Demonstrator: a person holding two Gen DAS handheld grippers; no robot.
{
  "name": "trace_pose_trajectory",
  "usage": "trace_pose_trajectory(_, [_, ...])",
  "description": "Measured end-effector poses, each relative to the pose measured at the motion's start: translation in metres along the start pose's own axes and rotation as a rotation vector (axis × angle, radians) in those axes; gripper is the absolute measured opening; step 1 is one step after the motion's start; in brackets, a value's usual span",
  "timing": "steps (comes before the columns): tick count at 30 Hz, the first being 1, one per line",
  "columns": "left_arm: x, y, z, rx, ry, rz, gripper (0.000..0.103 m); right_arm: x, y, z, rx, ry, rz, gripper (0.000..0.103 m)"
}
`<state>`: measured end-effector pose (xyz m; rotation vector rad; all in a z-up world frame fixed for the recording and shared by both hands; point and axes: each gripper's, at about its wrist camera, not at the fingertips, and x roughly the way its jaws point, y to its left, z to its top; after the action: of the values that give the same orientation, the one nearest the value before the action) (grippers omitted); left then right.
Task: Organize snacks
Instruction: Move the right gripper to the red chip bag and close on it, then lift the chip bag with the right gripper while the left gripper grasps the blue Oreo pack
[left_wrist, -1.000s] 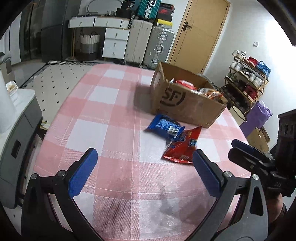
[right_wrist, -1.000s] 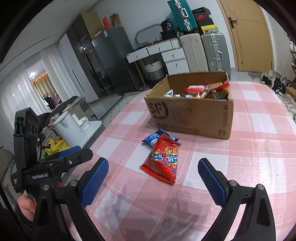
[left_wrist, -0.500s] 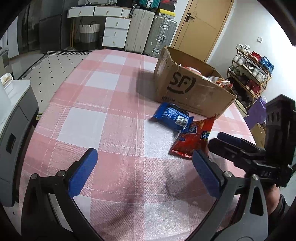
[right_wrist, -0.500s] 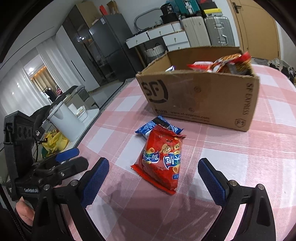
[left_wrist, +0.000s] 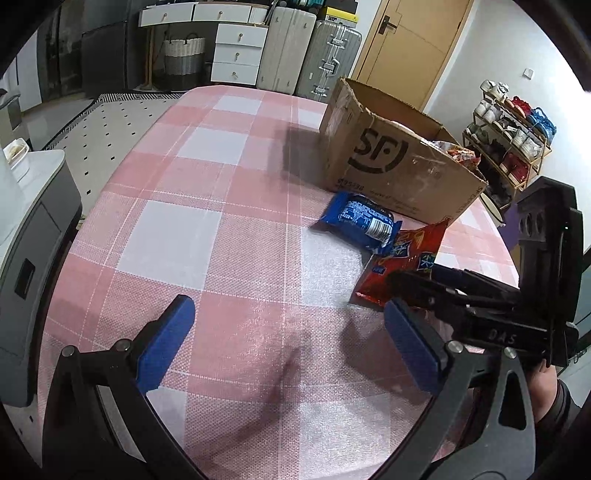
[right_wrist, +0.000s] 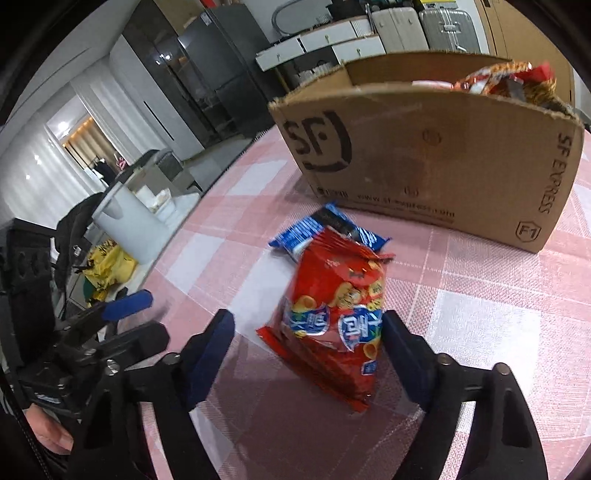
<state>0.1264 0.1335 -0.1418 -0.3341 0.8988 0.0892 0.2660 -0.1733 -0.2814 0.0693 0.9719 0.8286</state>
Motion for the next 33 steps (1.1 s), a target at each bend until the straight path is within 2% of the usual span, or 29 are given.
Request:
trace_pose_trajectory(1, [-0.001, 0.000, -0.001, 0.001, 0.001, 0.002, 0.102, 0.001, -0.001, 0.000, 0.003, 0.001, -0.001, 0.066])
trace_pose_trajectory(2, [0.000, 0.000, -0.001, 0.003, 0.003, 0.005, 0.102, 0.001, -0.003, -0.001, 0.004, 0.001, 0.001, 0.057])
trace_pose_trajectory(4, [-0.001, 0.000, -0.001, 0.005, 0.010, 0.010, 0.102, 0.001, -0.005, -0.002, 0.004, -0.005, 0.017, 0.054])
trace_pose_trajectory(6, [-0.001, -0.001, -0.001, 0.007, 0.011, 0.023, 0.102, 0.000, -0.008, -0.004, 0.005, -0.008, 0.031, 0.043])
trace_pose_trajectory(8, [-0.003, -0.002, -0.001, 0.008, 0.010, 0.034, 0.102, -0.008, -0.011, -0.006, 0.016, -0.018, 0.038, 0.041])
trace_pose_trajectory(21, [-0.008, -0.015, -0.003, 0.034, 0.015, 0.061, 0.102, -0.054, -0.019, -0.019, 0.021, -0.096, 0.091, 0.040])
trace_pose_trajectory(33, [-0.003, -0.024, 0.004, 0.046, 0.039, 0.083, 0.102, -0.095, -0.042, -0.032, 0.071, -0.159, 0.070, 0.040])
